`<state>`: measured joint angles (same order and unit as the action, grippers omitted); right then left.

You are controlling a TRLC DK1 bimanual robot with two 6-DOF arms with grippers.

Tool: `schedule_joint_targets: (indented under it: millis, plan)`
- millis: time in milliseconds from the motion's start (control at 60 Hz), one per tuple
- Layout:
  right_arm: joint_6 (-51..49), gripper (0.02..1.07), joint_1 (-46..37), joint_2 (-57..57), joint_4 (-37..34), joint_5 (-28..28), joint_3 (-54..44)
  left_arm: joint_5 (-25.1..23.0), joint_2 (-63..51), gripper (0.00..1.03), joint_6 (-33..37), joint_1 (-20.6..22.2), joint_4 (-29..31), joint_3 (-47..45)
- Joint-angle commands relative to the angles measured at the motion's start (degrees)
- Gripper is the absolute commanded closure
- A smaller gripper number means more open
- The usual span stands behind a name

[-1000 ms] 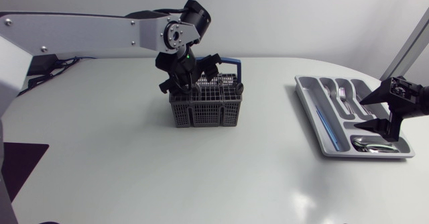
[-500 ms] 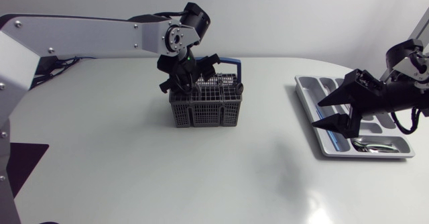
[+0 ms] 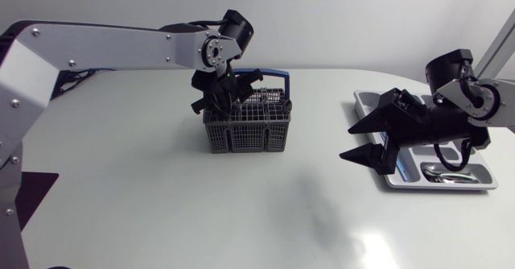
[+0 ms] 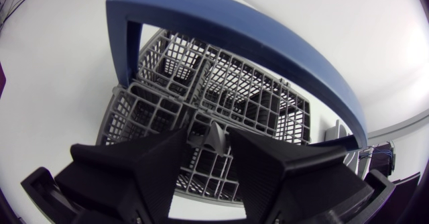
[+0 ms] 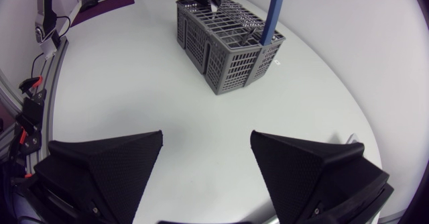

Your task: Unload the cutlery basket into the drawer organizer.

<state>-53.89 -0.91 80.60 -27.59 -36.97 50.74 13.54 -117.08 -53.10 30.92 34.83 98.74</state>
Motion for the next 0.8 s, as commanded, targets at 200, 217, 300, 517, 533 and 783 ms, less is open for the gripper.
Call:
schedule_joint_targets:
  millis: [200, 217, 300, 517, 533, 783]
  plan:
    - [5.1, 0.13, 4.1, -0.6, 2.5, 0.7, -2.2, 1.6, -1.3, 0.72, -2.7, 0.4, 0.2, 1.5]
    - [5.2, 0.13, 4.3, -0.6, 2.7, 0.7, -2.2, 1.6, -1.3, 0.72, -2.8, 0.4, 0.2, 1.5]
    - [5.5, 0.13, 5.1, -0.7, 2.9, 1.1, -2.4, 1.6, -1.3, 0.76, -3.1, 0.5, 0.4, 2.0]
    - [6.0, 0.13, 5.7, -1.1, 3.7, 1.1, -3.1, 1.6, -1.4, 0.78, -3.8, 0.6, 1.2, 3.5]
    - [6.1, 0.13, 5.7, -1.1, 3.8, 1.2, -3.2, 1.6, -1.4, 0.79, -3.8, 0.7, 1.2, 3.6]
    - [6.2, 0.13, 6.1, -1.7, 3.8, 1.5, -3.5, 1.6, -2.2, 0.79, -4.3, 0.9, 1.6, 4.2]
